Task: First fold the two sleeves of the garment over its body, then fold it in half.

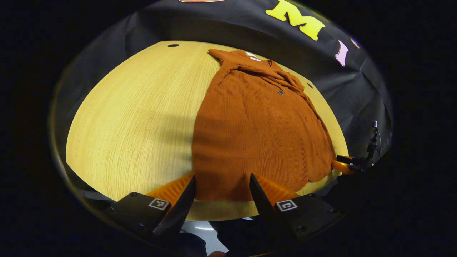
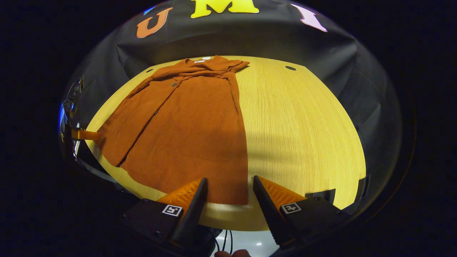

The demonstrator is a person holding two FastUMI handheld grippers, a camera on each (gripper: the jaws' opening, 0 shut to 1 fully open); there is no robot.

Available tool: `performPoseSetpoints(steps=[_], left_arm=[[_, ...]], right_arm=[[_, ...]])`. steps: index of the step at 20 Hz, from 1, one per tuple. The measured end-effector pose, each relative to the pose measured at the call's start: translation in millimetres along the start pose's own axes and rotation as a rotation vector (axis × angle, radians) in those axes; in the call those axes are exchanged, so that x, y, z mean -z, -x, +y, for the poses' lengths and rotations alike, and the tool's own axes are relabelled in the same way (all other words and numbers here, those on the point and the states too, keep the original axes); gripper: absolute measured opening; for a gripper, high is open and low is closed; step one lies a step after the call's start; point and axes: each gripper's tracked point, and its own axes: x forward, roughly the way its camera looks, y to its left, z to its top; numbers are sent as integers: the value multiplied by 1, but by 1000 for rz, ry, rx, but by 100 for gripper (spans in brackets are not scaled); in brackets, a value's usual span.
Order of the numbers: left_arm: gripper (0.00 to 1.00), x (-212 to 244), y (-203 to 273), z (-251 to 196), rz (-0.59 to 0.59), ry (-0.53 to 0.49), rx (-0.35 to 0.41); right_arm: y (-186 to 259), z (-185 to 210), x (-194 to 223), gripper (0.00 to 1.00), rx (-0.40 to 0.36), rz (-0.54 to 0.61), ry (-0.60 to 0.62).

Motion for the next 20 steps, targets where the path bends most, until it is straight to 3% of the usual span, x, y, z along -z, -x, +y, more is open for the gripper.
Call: performPoseSetpoints(steps=[2, 3, 4, 5, 6, 7, 8, 10, 15, 20], left_arm=[[79, 3, -2, -10, 8, 0, 16], [71, 4, -4, -10, 11, -3, 12], [70, 3, -6, -10, 16, 1, 6], [55, 3, -8, -7, 24, 11, -6], [26, 3, -7, -6, 25, 28, -4], [23, 3, -7, -7, 31, 38, 4], [14, 4, -7, -8, 35, 41, 8], [9, 2, -8, -8, 32, 53, 7], [4, -14, 1, -16, 9, -5, 18], [4, -65, 14, -32, -76, -71, 52]], right_arm=[[1, 4, 0, 76, -7, 4, -12], [-2, 5, 3, 63, -3, 6, -12], [-3, 6, 1, 57, -7, 5, -4], [-3, 12, -1, 56, -38, 4, -10], [-2, 12, -1, 43, -37, 7, -16], [-3, 12, -1, 31, -42, 16, -20], [-5, 16, -3, 31, -62, 13, -37], [-6, 17, -5, 11, -76, 22, -61], [3, 14, -26, 11, -123, 22, -158], [22, 14, -80, 11, -149, -66, -157]])
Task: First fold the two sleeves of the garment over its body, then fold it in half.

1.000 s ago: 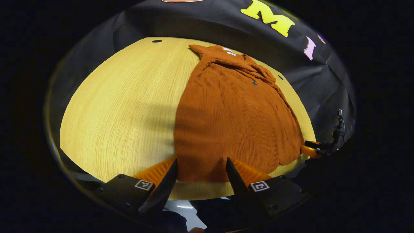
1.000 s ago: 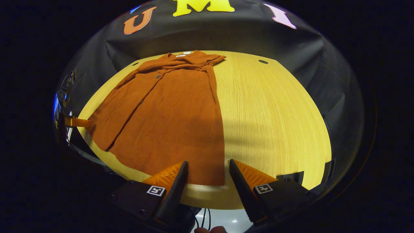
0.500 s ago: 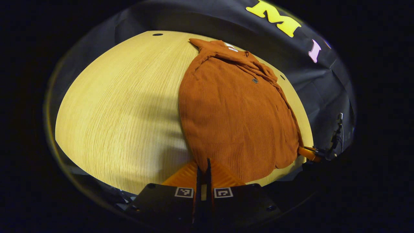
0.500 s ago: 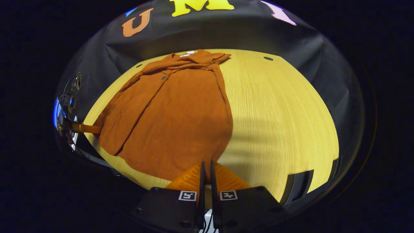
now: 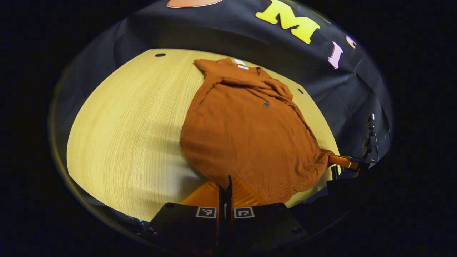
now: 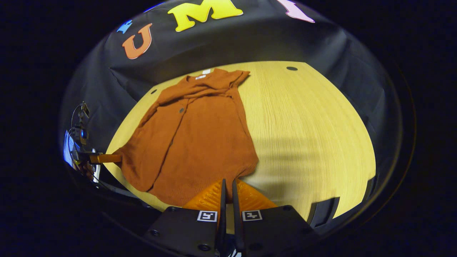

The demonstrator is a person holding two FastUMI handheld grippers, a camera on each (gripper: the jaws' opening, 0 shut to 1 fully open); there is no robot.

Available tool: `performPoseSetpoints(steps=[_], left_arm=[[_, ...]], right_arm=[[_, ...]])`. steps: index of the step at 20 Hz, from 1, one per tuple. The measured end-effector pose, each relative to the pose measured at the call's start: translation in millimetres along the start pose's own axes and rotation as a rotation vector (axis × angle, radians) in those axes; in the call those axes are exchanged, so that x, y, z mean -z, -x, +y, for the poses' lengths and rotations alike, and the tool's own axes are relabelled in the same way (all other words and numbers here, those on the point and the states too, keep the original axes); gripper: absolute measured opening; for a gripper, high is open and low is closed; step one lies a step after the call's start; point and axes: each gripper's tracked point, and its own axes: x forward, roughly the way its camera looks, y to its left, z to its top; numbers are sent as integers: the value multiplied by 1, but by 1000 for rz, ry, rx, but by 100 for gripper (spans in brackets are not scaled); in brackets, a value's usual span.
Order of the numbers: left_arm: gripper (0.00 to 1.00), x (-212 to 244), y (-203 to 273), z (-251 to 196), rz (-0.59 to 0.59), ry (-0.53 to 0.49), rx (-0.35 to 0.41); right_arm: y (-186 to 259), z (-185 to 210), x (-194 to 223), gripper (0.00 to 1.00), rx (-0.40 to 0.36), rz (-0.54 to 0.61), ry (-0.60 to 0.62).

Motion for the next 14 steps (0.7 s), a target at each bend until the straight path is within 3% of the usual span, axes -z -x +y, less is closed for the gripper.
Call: performPoseSetpoints(steps=[5, 10, 14], left_arm=[[4, -60, 11, -11, -86, -143, 18], [4, -154, 19, -21, -250, -273, -3], [4, -228, 13, -28, -353, -292, 33]], right_arm=[[-4, 20, -72, 11, -38, -95, 47], [-3, 39, -167, 11, -57, -200, 132], [-13, 50, -232, 11, -54, -266, 183]])
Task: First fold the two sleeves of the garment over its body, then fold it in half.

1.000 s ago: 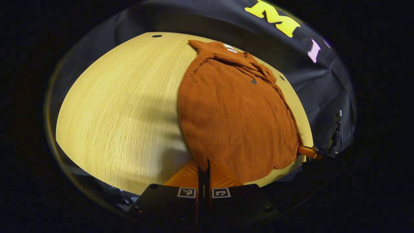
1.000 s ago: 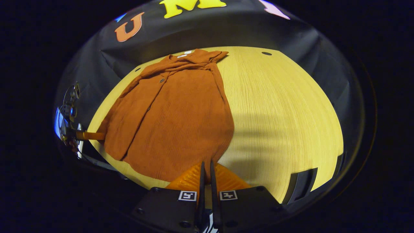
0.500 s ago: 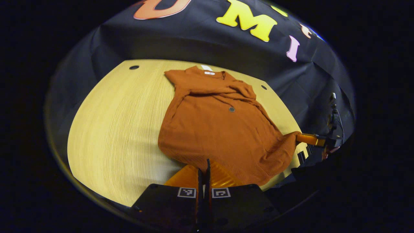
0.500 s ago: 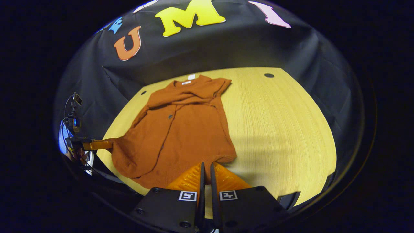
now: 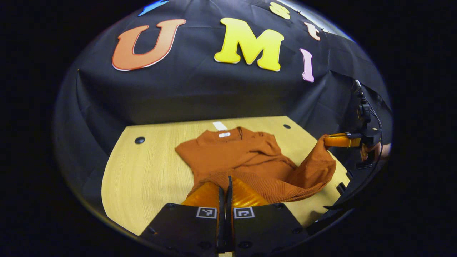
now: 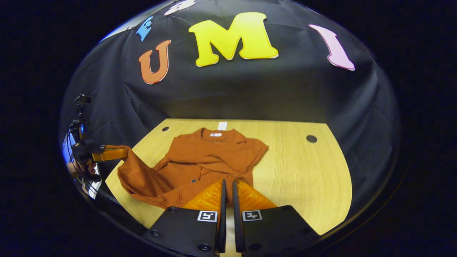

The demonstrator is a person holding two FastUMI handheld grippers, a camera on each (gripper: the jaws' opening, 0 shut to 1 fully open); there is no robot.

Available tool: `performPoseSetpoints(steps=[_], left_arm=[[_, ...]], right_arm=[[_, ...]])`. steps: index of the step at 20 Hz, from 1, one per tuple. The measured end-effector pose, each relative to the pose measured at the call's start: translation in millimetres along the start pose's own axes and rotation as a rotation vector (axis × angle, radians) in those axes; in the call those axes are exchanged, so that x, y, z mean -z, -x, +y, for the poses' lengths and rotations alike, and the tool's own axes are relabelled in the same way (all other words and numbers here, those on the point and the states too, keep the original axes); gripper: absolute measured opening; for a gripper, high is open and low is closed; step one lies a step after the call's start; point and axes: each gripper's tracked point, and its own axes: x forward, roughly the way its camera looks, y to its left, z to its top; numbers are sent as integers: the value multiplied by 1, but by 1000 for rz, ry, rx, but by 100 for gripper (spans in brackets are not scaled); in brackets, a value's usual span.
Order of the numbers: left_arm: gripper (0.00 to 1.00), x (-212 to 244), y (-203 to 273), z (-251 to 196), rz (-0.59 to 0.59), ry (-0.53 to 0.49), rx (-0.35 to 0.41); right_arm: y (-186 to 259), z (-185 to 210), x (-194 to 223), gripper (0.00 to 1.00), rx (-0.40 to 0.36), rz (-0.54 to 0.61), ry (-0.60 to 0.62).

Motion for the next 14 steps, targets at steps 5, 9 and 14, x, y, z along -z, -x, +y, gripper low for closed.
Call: performPoseSetpoints(steps=[5, 9, 14], left_arm=[[4, -79, -59, 22, -97, 37, 0], [0, -99, -118, 52, -72, -13, -50], [4, -109, -195, 94, -77, 20, -102]], right_arm=[[-52, -11, -75, 11, 32, -49, -16], [-112, -27, -109, 10, 53, -49, -53], [-207, -56, -118, 11, 85, -52, -15]])
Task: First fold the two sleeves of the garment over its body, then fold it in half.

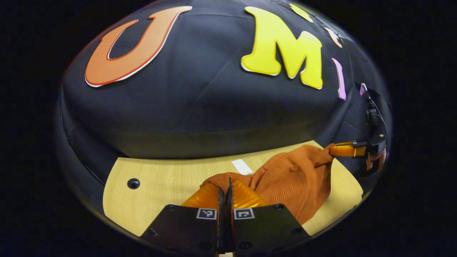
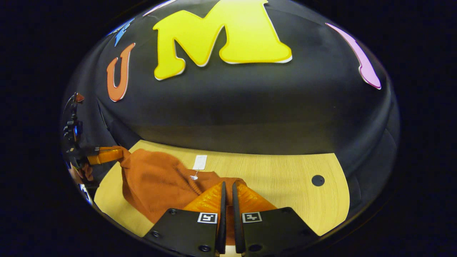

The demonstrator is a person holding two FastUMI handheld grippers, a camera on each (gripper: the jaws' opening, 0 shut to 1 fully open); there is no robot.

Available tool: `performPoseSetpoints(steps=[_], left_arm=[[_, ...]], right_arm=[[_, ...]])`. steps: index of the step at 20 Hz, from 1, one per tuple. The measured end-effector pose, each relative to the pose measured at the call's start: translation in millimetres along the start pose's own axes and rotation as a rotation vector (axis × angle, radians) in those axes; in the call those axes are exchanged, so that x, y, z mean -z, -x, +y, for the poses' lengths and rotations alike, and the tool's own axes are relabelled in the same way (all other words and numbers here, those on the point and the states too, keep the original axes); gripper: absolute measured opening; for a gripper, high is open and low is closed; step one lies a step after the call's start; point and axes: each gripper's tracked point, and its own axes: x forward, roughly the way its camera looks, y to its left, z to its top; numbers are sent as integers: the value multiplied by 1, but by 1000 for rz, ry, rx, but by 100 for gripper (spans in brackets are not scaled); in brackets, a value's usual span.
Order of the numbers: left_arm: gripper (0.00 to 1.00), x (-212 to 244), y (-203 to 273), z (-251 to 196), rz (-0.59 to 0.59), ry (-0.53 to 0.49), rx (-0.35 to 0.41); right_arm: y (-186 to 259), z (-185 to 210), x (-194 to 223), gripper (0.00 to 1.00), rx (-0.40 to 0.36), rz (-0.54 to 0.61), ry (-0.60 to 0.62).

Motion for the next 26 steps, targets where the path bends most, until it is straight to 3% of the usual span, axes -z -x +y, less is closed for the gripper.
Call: performPoseSetpoints(steps=[4, 5, 6, 7, 10, 13, 15, 16, 17, 20, 23, 25, 26], left_arm=[[3, 30, -55, 24, 53, -19, -69], [10, 41, -68, 28, 74, -29, -86], [10, 47, -79, 33, 82, -37, -105], [3, 52, -88, 37, 85, -51, -130], [4, 68, -107, 48, 107, -70, -174], [6, 69, -113, 56, 74, -94, -205], [13, 57, -115, 51, 47, -112, -197], [17, 55, -116, 45, 49, -130, -192], [29, 55, -114, 43, 56, -147, -187], [96, 41, -103, 53, 8, -134, -218], [100, 30, -83, 58, -11, -106, -239], [100, 15, -65, 60, -47, -91, -255], [100, 2, -55, 58, -74, -85, -264]], right_arm=[[-68, -1, 9, 10, 2, -27, 6], [-82, -2, 13, 11, 6, -31, 25], [-92, -3, 20, 10, 12, -25, 48], [-100, -5, 28, 10, 24, -8, 73], [-107, -11, 41, 11, 65, 22, 88], [-113, -21, 48, 10, 157, 31, 89], [-116, -22, 59, 10, 181, 50, 91], [-116, -23, 57, 11, 185, 49, 79], [-114, -24, 54, 14, 189, 39, 62], [-103, -27, 49, 19, 221, 40, 49], [-87, -31, 28, 34, 249, -16, 48], [-66, -27, 14, 55, 258, -53, 22], [-54, -25, 7, 58, 255, -69, 15]])
